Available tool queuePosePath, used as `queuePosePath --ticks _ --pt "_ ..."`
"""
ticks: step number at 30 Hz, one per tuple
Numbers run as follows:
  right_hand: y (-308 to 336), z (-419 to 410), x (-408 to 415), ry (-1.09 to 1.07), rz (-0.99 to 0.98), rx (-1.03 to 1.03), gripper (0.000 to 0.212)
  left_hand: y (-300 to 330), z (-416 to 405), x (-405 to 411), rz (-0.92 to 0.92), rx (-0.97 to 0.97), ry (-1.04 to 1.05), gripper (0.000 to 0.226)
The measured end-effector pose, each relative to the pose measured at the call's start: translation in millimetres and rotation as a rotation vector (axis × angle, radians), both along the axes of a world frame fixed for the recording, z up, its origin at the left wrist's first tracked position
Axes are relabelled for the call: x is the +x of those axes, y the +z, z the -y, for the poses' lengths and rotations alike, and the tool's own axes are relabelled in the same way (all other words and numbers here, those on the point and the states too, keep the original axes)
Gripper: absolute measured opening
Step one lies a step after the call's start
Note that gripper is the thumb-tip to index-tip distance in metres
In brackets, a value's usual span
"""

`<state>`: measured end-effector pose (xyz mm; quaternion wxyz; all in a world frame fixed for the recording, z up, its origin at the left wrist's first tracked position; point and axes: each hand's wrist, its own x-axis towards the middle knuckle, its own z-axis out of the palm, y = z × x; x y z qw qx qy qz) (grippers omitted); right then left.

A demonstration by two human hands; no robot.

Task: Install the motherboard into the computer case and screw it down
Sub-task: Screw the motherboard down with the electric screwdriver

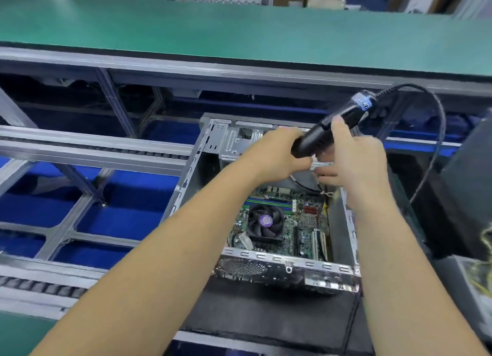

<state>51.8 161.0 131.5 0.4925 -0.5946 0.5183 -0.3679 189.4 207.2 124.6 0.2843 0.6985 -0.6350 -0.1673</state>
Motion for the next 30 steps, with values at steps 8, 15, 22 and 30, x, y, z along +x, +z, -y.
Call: queuePosePath --ticks 8,15,22,30 --pt "23 -16 -43 -0.091 -0.692 -1.023 0.025 6 -6 -20 0.066 0.051 -0.196 0.026" --pt "10 -17 -70 0.271 -1.132 -0.442 0.049 -13 -13 -43 0.162 0.13 -0.336 0.022" --pt "25 -25 -101 0.479 -1.222 -0.224 0.047 -11 -31 -63 0.078 0.158 -0.473 0.023" --pt "1 -55 -106 0.804 -1.12 0.034 0.038 -8 -62 -75 0.264 0.373 -0.653 0.031"
